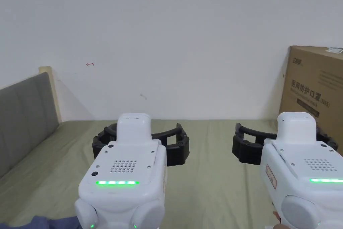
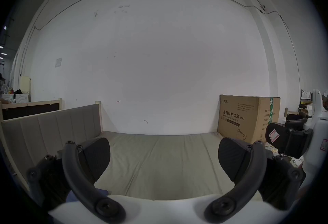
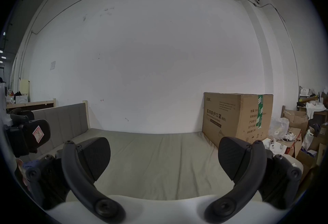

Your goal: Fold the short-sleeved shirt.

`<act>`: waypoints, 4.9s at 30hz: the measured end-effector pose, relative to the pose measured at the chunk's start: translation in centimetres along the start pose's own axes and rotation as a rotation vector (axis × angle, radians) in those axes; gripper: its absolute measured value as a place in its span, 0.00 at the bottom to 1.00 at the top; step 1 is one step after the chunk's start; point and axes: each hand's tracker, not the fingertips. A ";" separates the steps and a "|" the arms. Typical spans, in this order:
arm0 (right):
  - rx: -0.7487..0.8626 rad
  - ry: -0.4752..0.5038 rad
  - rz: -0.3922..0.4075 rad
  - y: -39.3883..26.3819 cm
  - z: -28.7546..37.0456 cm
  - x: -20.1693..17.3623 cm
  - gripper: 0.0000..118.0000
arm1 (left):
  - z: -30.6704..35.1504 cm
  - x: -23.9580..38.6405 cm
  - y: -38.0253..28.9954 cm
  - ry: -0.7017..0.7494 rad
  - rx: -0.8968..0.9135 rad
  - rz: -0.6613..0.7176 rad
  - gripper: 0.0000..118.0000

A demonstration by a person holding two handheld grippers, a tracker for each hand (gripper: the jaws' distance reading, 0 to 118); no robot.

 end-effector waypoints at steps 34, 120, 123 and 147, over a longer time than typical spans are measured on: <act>0.002 0.014 -0.035 -0.2 0.0 0.2 1.00 | -0.6 0.4 0.1 0.003 -0.004 -0.004 1.00; 0.041 0.042 -0.017 -0.6 0.5 1.0 1.00 | -0.6 -1.0 -0.6 -0.027 0.005 0.031 1.00; 0.040 0.038 -0.009 -0.6 0.5 0.9 1.00 | -0.6 -1.1 -0.5 -0.026 0.001 0.035 1.00; 0.027 0.064 -0.004 -1.0 0.2 0.9 0.99 | -0.4 -0.7 -0.5 -0.019 0.017 -0.024 0.92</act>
